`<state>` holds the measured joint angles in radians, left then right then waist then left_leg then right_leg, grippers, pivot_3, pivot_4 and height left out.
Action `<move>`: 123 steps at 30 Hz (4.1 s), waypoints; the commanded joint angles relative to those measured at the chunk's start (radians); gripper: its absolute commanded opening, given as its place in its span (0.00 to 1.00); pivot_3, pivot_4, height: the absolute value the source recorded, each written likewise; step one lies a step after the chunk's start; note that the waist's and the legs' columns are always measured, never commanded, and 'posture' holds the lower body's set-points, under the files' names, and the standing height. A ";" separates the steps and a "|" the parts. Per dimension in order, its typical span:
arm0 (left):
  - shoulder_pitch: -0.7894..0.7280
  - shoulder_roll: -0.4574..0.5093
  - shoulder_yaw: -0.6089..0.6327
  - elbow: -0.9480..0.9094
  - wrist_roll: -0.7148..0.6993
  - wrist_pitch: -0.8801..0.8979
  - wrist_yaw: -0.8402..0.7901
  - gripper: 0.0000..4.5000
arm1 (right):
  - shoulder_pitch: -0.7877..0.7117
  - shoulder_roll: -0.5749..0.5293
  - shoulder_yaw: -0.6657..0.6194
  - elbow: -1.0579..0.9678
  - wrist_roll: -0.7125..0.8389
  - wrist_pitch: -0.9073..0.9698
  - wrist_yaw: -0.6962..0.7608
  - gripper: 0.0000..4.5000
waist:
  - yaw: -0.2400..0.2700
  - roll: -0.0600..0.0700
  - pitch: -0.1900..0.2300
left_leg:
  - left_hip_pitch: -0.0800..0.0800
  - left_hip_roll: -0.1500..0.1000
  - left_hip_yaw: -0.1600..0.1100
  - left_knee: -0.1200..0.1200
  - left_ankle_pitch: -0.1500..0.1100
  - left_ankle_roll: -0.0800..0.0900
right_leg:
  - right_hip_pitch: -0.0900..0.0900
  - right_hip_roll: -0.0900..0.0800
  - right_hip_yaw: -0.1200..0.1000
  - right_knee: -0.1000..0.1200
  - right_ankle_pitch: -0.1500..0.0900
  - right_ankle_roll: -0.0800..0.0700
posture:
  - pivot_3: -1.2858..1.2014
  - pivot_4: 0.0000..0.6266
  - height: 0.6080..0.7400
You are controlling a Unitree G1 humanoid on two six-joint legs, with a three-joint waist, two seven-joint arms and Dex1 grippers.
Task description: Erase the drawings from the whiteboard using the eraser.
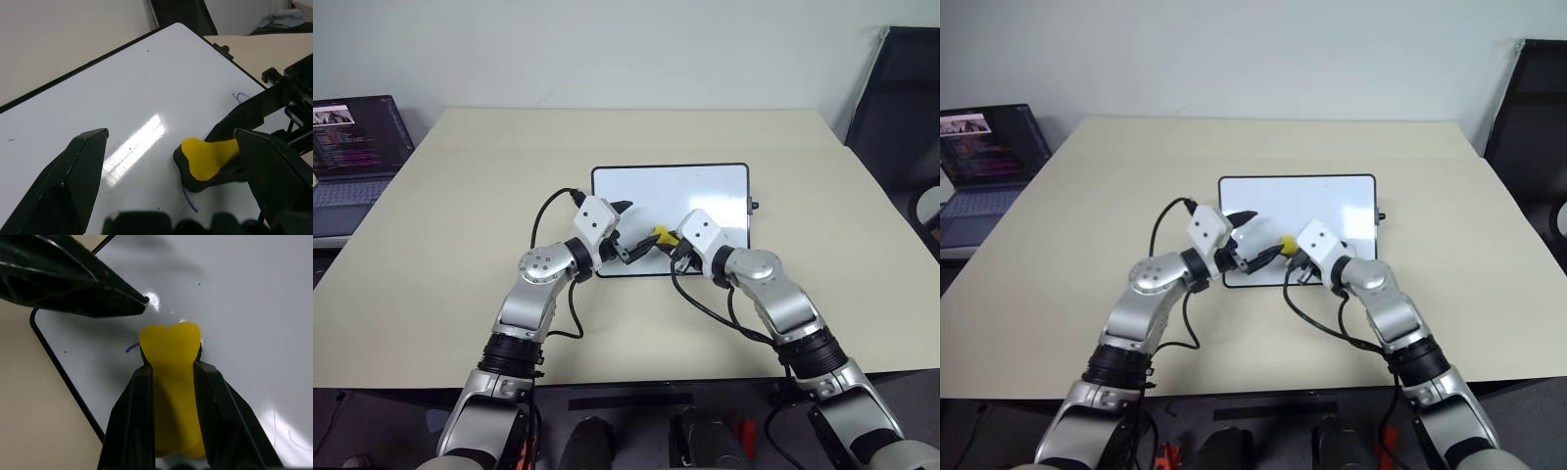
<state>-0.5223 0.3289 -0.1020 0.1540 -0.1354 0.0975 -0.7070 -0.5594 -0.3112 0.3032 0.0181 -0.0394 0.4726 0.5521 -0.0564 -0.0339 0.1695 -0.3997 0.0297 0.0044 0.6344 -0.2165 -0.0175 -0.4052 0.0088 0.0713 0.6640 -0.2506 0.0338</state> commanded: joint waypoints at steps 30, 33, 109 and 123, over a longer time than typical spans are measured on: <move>0.219 -0.035 -0.117 -0.320 0.001 0.155 0.010 1.00 | 0.241 -0.049 -0.371 -0.568 0.109 0.313 -0.203 0.19 | 0.022 0.000 0.001 | -0.004 0.000 0.000 -0.005 0.000 0.000 | -0.004 0.000 0.000 -0.003 -0.002 -0.001 | 0.52 0.24 1.00; 0.210 -0.044 -0.130 -0.301 0.009 0.155 0.014 1.00 | 0.249 -0.045 -0.375 -0.532 0.101 0.289 -0.223 0.19 | 0.023 0.000 0.001 | -0.004 0.000 0.000 -0.005 0.000 0.000 | -0.004 0.000 0.000 -0.004 -0.002 -0.001 | 0.52 0.24 1.00; 0.483 -0.046 -0.040 -0.566 0.111 0.293 0.365 1.00 | 0.081 0.041 -0.048 -0.126 -0.030 -0.141 -0.167 0.19 | 0.023 -0.002 0.004 | -0.003 0.001 -0.001 -0.007 -0.001 0.000 | -0.003 -0.002 -0.001 -0.005 -0.004 -0.002 | 0.52 0.24 1.00; 0.478 -0.043 -0.010 -0.599 0.109 0.327 0.383 1.00 | 0.111 0.042 0.113 -0.097 -0.186 -0.027 -0.111 0.19 | 0.022 -0.003 0.004 | 0.000 0.002 -0.001 -0.006 -0.001 0.000 | -0.001 -0.002 -0.001 -0.002 -0.007 -0.008 | 0.52 0.24 1.00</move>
<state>-0.0351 0.2884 -0.1183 -0.3945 -0.0282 0.4293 -0.3338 -0.4595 -0.2635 0.3989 -0.0756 -0.2153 0.4194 0.4161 -0.0344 -0.0366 0.1730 -0.3996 0.0312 0.0031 0.6288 -0.2170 -0.0179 -0.4066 0.0066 0.0706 0.6618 -0.2577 0.0262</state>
